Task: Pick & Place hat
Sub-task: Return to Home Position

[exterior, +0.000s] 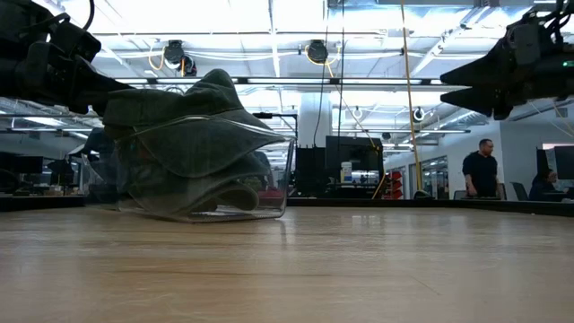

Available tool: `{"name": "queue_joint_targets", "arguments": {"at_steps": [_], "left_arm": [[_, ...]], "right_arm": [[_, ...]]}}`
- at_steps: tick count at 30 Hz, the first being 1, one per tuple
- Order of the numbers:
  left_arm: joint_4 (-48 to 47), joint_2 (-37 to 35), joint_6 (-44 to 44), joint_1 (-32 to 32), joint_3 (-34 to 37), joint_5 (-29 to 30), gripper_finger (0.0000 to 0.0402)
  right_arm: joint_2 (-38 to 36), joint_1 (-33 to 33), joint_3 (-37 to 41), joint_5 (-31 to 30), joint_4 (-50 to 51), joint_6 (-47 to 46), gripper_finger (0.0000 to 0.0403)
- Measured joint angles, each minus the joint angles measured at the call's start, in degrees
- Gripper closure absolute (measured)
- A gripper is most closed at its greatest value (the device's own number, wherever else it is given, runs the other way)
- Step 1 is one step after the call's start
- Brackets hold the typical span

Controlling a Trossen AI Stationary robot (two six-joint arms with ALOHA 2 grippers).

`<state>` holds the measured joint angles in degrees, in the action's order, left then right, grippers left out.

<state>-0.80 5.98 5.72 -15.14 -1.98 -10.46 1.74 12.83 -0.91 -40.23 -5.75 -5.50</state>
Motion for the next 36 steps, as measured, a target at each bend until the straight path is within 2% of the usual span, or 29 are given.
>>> {"name": "queue_joint_targets", "arguments": {"at_steps": [2,4,10,12,19,26,36], "left_arm": [[0.0,0.0,0.0,0.0,0.0,0.0,0.0174],[0.0,0.0,0.0,0.0,0.0,0.0,0.0174],[0.1,0.0,0.0,0.0,0.0,0.0,0.0174],[0.1,0.0,0.0,0.0,0.0,0.0,0.0174],[0.1,0.0,0.0,0.0,0.0,0.0,0.0174],[0.2,0.0,0.0,0.0,0.0,0.0,0.0174],[0.6,0.0,0.0,0.0,0.0,0.0,0.0174]], "right_arm": [[0.2,-2.2,0.0,0.1,-0.3,-0.2,0.0087],[0.4,-4.9,0.0,2.9,-0.5,-2.1,0.0087],[3.0,-11.5,0.0,25.9,-0.6,-6.0,0.0087],[3.5,-12.6,0.0,28.5,-0.7,-5.3,0.0087],[3.5,-14.6,0.0,27.5,-1.0,1.2,0.0087],[3.6,-15.2,0.0,16.1,0.6,1.9,0.0087],[4.1,-15.1,0.0,14.9,0.1,1.9,0.0087]]}}
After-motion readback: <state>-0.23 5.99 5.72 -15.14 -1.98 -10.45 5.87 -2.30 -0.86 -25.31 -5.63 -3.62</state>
